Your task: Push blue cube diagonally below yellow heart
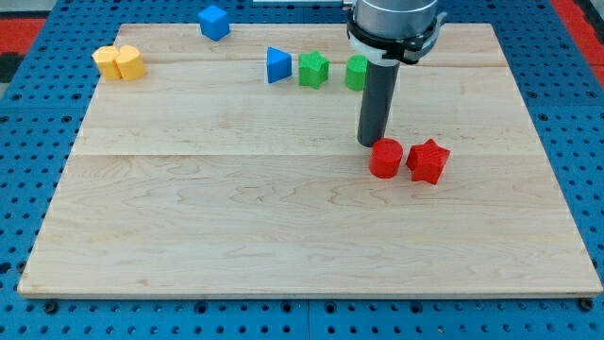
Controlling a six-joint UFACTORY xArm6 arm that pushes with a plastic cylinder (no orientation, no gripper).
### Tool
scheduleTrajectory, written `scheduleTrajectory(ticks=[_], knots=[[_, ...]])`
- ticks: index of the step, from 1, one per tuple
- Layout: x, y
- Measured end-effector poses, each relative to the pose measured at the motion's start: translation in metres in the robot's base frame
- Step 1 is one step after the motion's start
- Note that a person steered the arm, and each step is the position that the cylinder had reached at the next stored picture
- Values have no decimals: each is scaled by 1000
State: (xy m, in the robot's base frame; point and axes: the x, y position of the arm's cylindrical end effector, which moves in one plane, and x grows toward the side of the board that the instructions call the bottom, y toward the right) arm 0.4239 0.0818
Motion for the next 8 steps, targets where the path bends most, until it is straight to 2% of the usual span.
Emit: scheduleTrajectory(ticks=[2,3,4,6,8], knots=[[-1,-15],[-30,-85],[-56,-186],[-72,-386],[-75,-387]])
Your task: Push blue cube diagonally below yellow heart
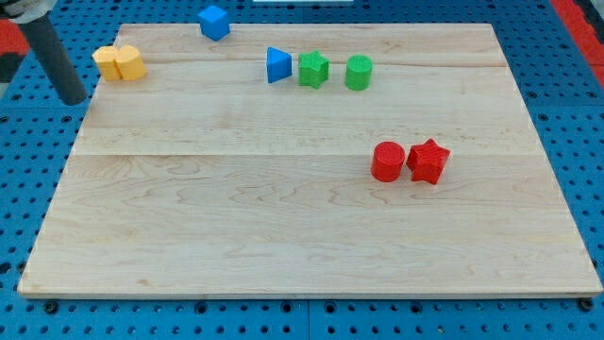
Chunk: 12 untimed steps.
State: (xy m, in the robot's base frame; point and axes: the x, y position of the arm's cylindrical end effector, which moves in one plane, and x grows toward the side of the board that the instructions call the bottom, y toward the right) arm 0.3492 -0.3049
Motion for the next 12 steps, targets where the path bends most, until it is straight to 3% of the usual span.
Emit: scheduleTrajectory(ticks=[1,3,6,7,9,11,12], knots=[[-1,1],[12,122],[-63,194],[-97,188],[-116,76],[-158,73],[-158,73]])
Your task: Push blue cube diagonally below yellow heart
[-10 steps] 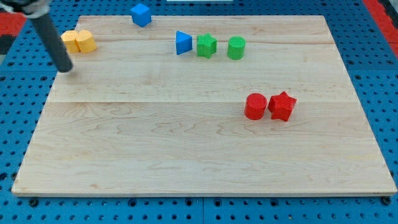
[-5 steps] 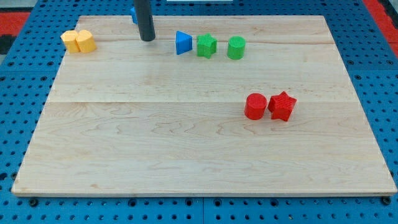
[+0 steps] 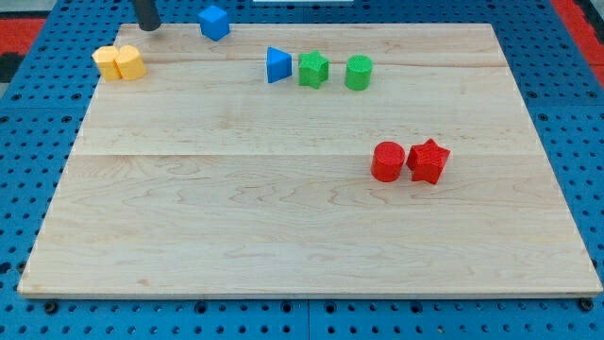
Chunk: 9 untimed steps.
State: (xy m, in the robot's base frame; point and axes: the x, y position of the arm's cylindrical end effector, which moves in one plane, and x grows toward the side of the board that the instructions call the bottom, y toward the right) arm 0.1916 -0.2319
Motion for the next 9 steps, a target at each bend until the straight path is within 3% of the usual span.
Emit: scheduleTrajectory(ticks=[1,3,4,5,7,9], knots=[[0,7],[68,43],[62,123],[13,188],[0,184],[6,55]])
